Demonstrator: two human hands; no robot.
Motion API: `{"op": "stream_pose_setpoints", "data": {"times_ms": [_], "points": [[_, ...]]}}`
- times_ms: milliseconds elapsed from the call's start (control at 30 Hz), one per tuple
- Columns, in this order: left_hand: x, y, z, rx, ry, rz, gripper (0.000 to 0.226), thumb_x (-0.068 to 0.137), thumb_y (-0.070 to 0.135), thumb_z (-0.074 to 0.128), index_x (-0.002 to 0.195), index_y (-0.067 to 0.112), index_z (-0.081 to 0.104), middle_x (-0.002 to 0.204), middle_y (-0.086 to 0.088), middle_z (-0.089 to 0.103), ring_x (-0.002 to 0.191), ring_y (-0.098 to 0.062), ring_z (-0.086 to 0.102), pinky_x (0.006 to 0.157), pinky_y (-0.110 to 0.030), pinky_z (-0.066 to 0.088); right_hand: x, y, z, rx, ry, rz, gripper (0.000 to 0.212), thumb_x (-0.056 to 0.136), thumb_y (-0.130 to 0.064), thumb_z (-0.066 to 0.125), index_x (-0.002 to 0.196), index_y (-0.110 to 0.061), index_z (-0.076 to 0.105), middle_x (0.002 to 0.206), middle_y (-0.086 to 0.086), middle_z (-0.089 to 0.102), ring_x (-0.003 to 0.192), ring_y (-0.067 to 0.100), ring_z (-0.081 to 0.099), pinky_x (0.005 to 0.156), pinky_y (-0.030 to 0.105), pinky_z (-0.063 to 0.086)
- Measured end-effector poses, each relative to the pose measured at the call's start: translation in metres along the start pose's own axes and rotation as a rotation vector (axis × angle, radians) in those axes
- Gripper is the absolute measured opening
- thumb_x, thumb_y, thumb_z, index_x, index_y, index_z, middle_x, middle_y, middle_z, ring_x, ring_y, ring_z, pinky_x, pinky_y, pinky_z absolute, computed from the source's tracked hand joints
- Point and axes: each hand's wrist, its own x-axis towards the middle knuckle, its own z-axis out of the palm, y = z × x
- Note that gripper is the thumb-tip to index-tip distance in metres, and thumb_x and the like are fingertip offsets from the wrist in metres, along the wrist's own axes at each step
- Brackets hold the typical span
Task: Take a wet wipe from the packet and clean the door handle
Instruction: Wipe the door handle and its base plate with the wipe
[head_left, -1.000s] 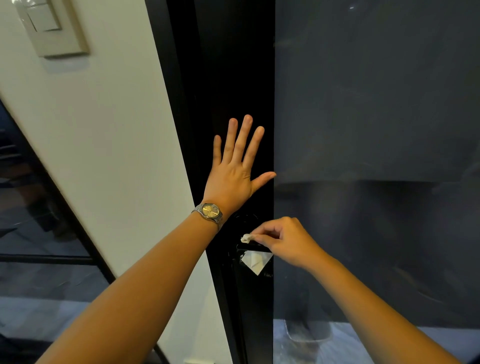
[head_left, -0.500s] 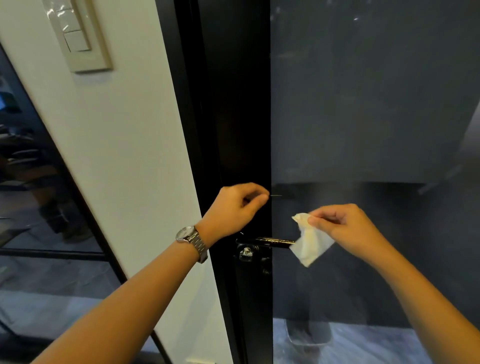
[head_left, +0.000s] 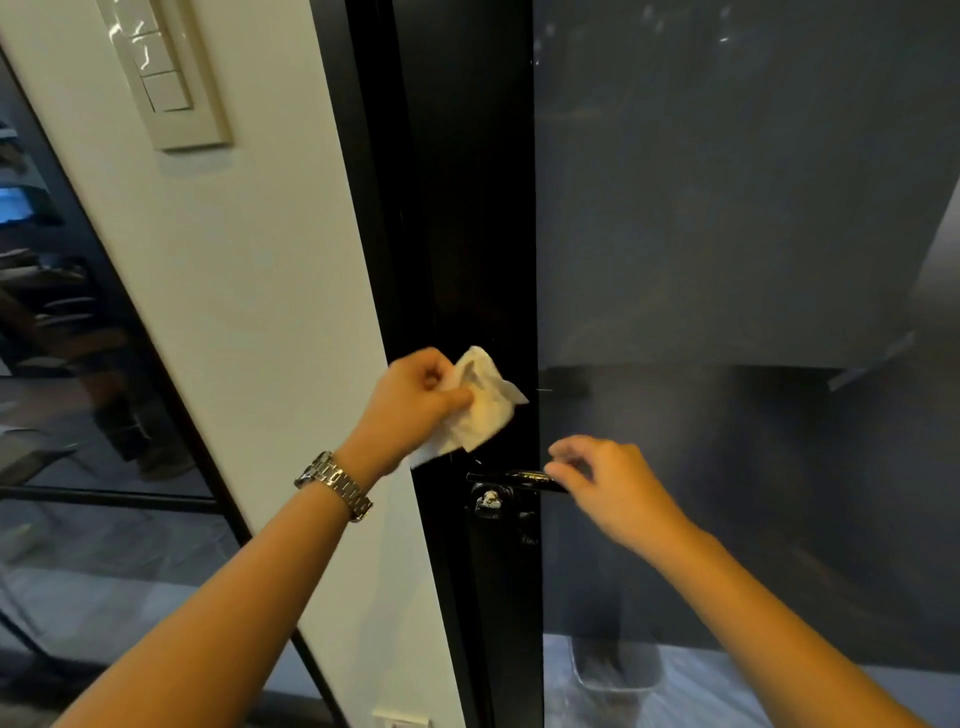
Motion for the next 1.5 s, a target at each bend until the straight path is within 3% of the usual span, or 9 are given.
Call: {"op": "stream_pose_setpoints", "data": {"times_ms": [167,233,333,533,700,933,1133,1267,1500], "points": [[-0.007,-0.029,0.007,0.328,0.018,0.227,0.033,0.080,0.034,0.052,0.089,0.006,0.066,0.070,-0.011,0.066,0.056,-0.020,0.058,0.054,-0.020,0.044,-0.002,0.009,0.029,-0.441,-0.091,-0.152,0.042,0.100,-0.042,0.027,0.116,-0.014,0.054,0.111,0.003,0.059,0.102,0.021,0.054,0.084,0.031,0.042],[-0.013,-0.051,0.025,0.413,-0.126,0.201,0.027,0.089,0.023,0.053,0.107,0.007,0.065,0.090,-0.015,0.069,0.075,-0.026,0.065,0.070,-0.029,0.052,0.000,0.010,0.033,-0.461,-0.073,-0.130,0.042,0.101,-0.041,0.023,0.108,-0.013,0.053,0.106,0.003,0.060,0.098,0.022,0.054,0.080,0.033,0.041],[-0.016,-0.061,0.043,0.392,-0.161,0.112,0.034,0.095,0.025,0.045,0.126,0.015,0.055,0.121,-0.006,0.058,0.102,-0.014,0.057,0.084,-0.009,0.041,0.006,0.008,0.036,-0.440,-0.068,-0.080,0.045,0.101,-0.041,0.020,0.097,-0.011,0.054,0.097,0.005,0.064,0.089,0.024,0.059,0.072,0.034,0.043],[-0.029,-0.060,0.043,0.381,-0.105,0.200,0.030,0.093,0.028,0.049,0.110,0.010,0.067,0.115,-0.004,0.060,0.091,-0.007,0.053,0.072,-0.004,0.038,0.013,0.005,0.034,-0.511,-0.074,-0.052,0.039,0.102,-0.026,0.025,0.093,-0.009,0.058,0.082,0.010,0.063,0.085,0.034,0.062,0.066,0.036,0.044],[-0.021,-0.062,0.037,0.372,-0.117,0.255,0.022,0.086,0.023,0.061,0.100,0.010,0.072,0.101,-0.008,0.067,0.084,-0.008,0.055,0.074,-0.011,0.041,0.022,0.011,0.036,-0.553,-0.123,-0.035,0.032,0.099,-0.016,0.025,0.103,-0.006,0.055,0.064,-0.001,0.038,0.059,0.023,0.043,0.044,0.028,0.023],[-0.011,-0.053,0.055,0.409,-0.371,0.300,0.033,0.085,0.023,0.061,0.118,0.017,0.062,0.116,-0.003,0.066,0.099,-0.004,0.054,0.082,-0.002,0.037,0.021,0.026,0.014,0.097,-0.217,0.333,0.040,0.102,-0.028,0.025,0.089,-0.005,0.054,0.075,0.013,0.062,0.056,0.020,0.051,0.051,0.028,0.044],[-0.007,-0.056,0.063,0.457,-0.408,0.309,0.035,0.087,0.031,0.058,0.119,0.019,0.061,0.114,-0.004,0.066,0.099,-0.012,0.059,0.086,-0.006,0.035,0.002,0.059,-0.020,0.324,-0.100,0.563,0.034,0.100,-0.022,0.034,0.079,-0.009,0.058,0.065,0.005,0.058,0.049,0.016,0.050,0.043,0.023,0.035],[-0.019,-0.040,0.119,0.759,-0.318,0.442,0.047,0.090,0.052,0.029,0.107,0.017,0.056,0.099,-0.005,0.063,0.088,-0.022,0.058,0.079,-0.033,0.041,0.001,0.058,-0.025,0.315,-0.031,0.565,0.024,0.095,-0.014,0.039,0.086,-0.010,0.061,0.071,0.005,0.062,0.057,0.018,0.055,0.049,0.025,0.039],[-0.013,-0.050,0.095,0.811,-0.357,0.449,0.039,0.096,0.046,0.027,0.119,0.022,0.048,0.109,-0.001,0.059,0.097,-0.017,0.055,0.084,-0.027,0.038,-0.014,0.042,-0.022,0.574,-0.108,0.426,0.020,0.097,-0.011,0.046,0.102,-0.005,0.064,0.088,0.007,0.069,0.076,0.015,0.068,0.067,0.022,0.054]]}}
